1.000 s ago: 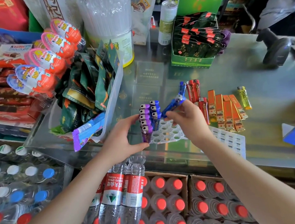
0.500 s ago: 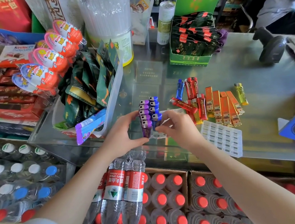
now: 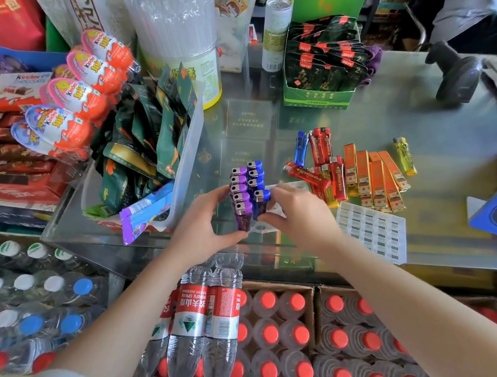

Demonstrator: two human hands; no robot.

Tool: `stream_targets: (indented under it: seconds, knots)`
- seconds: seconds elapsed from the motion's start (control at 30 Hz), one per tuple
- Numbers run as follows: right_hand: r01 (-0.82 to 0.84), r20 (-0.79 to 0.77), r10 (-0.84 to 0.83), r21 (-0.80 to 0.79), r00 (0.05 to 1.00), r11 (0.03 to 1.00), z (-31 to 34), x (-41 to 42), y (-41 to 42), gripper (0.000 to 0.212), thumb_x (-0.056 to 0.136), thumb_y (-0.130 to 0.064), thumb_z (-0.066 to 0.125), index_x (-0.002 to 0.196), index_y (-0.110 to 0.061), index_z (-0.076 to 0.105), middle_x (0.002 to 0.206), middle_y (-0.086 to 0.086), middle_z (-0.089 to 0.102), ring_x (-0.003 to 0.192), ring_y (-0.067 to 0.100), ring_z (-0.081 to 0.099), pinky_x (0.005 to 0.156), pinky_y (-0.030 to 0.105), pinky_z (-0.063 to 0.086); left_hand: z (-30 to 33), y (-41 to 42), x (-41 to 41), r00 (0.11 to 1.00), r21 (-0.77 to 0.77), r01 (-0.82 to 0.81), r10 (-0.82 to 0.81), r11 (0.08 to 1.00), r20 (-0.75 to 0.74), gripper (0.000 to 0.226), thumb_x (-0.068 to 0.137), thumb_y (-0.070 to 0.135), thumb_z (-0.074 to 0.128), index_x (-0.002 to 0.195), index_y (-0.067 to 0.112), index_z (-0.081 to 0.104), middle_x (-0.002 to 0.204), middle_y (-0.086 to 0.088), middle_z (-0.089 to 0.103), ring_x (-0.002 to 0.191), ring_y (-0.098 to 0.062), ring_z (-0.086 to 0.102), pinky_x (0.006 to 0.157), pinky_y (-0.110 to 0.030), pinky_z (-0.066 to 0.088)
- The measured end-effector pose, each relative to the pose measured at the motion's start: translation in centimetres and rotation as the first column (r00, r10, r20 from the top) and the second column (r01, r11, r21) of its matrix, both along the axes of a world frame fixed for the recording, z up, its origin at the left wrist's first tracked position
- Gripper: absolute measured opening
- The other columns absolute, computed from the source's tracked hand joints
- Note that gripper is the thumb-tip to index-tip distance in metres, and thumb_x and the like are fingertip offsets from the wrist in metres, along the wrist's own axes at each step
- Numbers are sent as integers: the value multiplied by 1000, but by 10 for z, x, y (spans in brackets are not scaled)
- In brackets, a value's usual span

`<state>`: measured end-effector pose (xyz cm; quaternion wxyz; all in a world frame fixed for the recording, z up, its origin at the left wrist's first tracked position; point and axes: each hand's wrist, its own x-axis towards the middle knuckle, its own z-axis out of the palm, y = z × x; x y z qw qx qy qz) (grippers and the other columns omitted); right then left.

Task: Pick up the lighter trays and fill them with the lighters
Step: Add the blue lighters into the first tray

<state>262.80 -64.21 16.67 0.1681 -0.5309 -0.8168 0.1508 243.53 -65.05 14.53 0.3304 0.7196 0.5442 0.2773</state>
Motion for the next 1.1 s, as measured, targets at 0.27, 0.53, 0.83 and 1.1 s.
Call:
stream_targets:
  seconds: [0.27, 0.53, 0.83, 1.1]
  knots:
    - [350, -194, -336, 43, 922, 936, 8, 37, 49, 17, 88, -7, 49, 98, -7, 63, 95, 11, 67, 76, 22, 58, 65, 32, 49, -4, 2, 0, 1000, -8, -3, 4, 1000, 7, 67, 65, 33, 76, 123, 32, 42, 116, 13, 52, 110, -5, 45, 93, -29, 37]
    - [526, 102, -518, -89, 850, 846, 0, 26, 93, 22, 92, -19, 45, 107, -7, 56, 101, 16, 62, 88, 33, 57, 62, 33, 43, -2, 4, -6, 999, -101, 11, -7, 995, 32, 74, 59, 48, 67, 126, 36, 37, 120, 16, 47, 114, 1, 42, 99, -27, 34]
    - [485, 41, -491, -245, 870, 840, -2, 5, 117, 23, 83, -9, 55, 104, 1, 53, 98, 20, 61, 78, 31, 55, 58, 30, 38, 3, 3, -3, 999, -95, 6, -2, 995, 44, 61, 59, 50, 63, 111, 57, 32, 112, 36, 40, 112, 13, 39, 94, -18, 32]
    - [253, -338, -350, -299, 874, 920, 26, 0, 77, 21, 77, -9, 57, 97, -3, 51, 89, 12, 59, 74, 23, 53, 65, 40, 46, 0, 4, -5, 999, -82, 23, -20, 996, 36, 68, 61, 48, 68, 119, 47, 34, 116, 32, 41, 113, 8, 40, 96, -22, 32]
